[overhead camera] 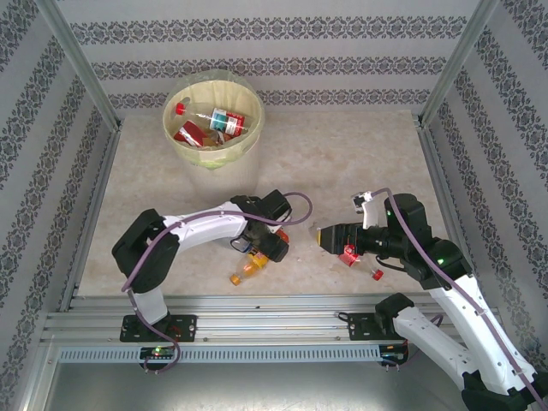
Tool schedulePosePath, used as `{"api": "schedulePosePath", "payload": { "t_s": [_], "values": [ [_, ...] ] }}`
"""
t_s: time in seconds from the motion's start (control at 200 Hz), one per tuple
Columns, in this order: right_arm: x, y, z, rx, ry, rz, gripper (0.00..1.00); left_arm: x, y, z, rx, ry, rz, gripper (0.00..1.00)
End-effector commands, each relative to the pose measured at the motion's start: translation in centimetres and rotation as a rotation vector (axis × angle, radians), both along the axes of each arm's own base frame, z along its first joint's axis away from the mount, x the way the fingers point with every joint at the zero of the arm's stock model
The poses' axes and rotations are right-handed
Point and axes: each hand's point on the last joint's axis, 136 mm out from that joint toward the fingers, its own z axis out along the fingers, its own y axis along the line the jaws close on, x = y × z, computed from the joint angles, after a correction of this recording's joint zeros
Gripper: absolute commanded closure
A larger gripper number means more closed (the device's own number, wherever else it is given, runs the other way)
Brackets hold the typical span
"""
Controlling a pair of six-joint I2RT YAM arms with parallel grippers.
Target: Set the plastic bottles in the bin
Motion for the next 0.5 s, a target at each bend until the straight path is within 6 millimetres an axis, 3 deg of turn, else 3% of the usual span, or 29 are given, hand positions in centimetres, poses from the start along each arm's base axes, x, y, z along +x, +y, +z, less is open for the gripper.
{"api": "schedulePosePath", "payload": {
  "t_s": [0.0,0.08,0.16,0.28,0.495],
  "values": [
    [0.3,-0.6,1.0,-0.014,-0.048,-0.021,0.02,0.7,-1.2,-0.2,-0.02,-0.021,0.006,0.21],
    [0.4,-0.7,1.0,-0.019,-0.049,-0.026,0.02,0.8,-1.5,-0.6,-0.02,-0.013,0.005,0.23],
    [0.4,-0.7,0.9,-0.023,-0.047,-0.027,0.02,0.8,-1.7,-0.8,-0.024,-0.004,0.007,0.33],
    [0.5,-0.7,0.8,-0.026,-0.045,-0.029,0.02,1.1,-2.2,-0.4,-0.04,-0.003,0.016,0.41],
    [0.9,-0.6,1.1,-0.014,-0.063,-0.04,0.02,2.1,-4.3,2.8,-0.124,-0.019,0.038,0.44]
  ]
}}
